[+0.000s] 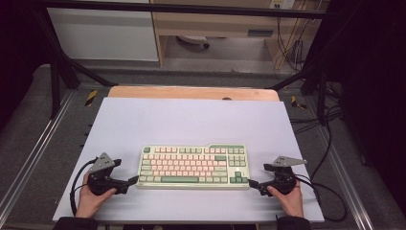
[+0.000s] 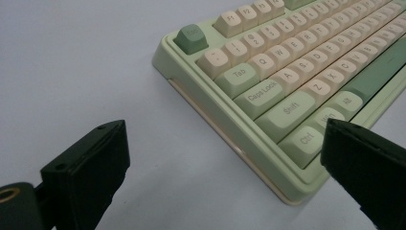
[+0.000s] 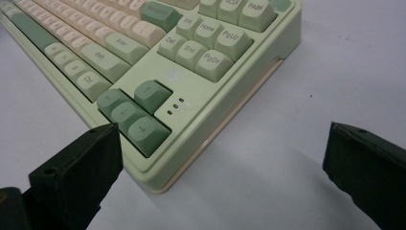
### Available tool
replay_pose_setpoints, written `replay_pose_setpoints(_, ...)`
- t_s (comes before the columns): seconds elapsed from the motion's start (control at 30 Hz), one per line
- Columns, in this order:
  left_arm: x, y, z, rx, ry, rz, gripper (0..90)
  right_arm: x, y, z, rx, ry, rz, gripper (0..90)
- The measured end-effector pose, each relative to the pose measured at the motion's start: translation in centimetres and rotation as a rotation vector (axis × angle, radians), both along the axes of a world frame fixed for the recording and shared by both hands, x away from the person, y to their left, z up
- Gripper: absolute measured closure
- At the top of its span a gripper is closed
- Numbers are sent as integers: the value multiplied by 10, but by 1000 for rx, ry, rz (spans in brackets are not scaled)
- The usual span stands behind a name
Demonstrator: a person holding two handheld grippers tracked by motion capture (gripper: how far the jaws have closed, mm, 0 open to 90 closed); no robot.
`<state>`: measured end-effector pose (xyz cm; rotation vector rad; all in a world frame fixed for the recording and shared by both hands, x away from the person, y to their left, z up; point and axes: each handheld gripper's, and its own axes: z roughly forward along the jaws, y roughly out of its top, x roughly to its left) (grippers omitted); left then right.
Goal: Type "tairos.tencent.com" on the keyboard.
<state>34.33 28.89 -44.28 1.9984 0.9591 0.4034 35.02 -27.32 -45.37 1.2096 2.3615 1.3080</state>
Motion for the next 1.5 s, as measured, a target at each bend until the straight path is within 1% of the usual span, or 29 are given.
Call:
replay_pose_setpoints(0.23, 0, -3, 1, 3, -1, -3, 29, -1, 0, 1, 5, -4, 2, 4)
replay_pose_setpoints(0.5, -2, -10, 7, 4, -10, 0, 34, -1, 0, 1, 2, -8, 2, 4)
replay_pose_setpoints(0.57, -1, -12, 8, 14, -6, -3, 35, -1, 0, 0, -5, -9, 3, 4)
replay_pose_setpoints(0.67, -1, -15, 9, 20, -3, 2, 40, -1, 0, 1, 2, -8, 3, 4)
replay_pose_setpoints(0.7, -1, -16, 10, 21, -1, 3, 42, -1, 0, 1, -3, -10, 4, 4)
replay_pose_setpoints(0.93, 0, -23, 17, 10, 3, 13, 78, -1, 0, 1, -4, -8, 1, 4)
replay_pose_setpoints(1.0, 0, -24, 17, 13, 2, 14, 98, -1, 0, 1, -4, -6, -1, 4)
replay_pose_setpoints(1.17, 1, -33, 25, 14, -6, 29, 185, -1, 0, 1, -8, -5, 0, 4)
replay_pose_setpoints(1.2, 1, -33, 25, 14, -6, 29, 209, -1, 0, 0, -8, -6, 1, 4)
replay_pose_setpoints(1.23, 1, -36, 27, 24, -10, 33, 231, -1, 0, 1, -6, -7, 1, 4)
replay_pose_setpoints(1.43, 1, -42, 33, 27, -8, 35, 370, -2, -1, 1, -6, -4, -1, 4)
replay_pose_setpoints(1.5, 1, -43, 35, 18, -8, 32, 425, -1, -1, 1, -8, -6, 0, 4)
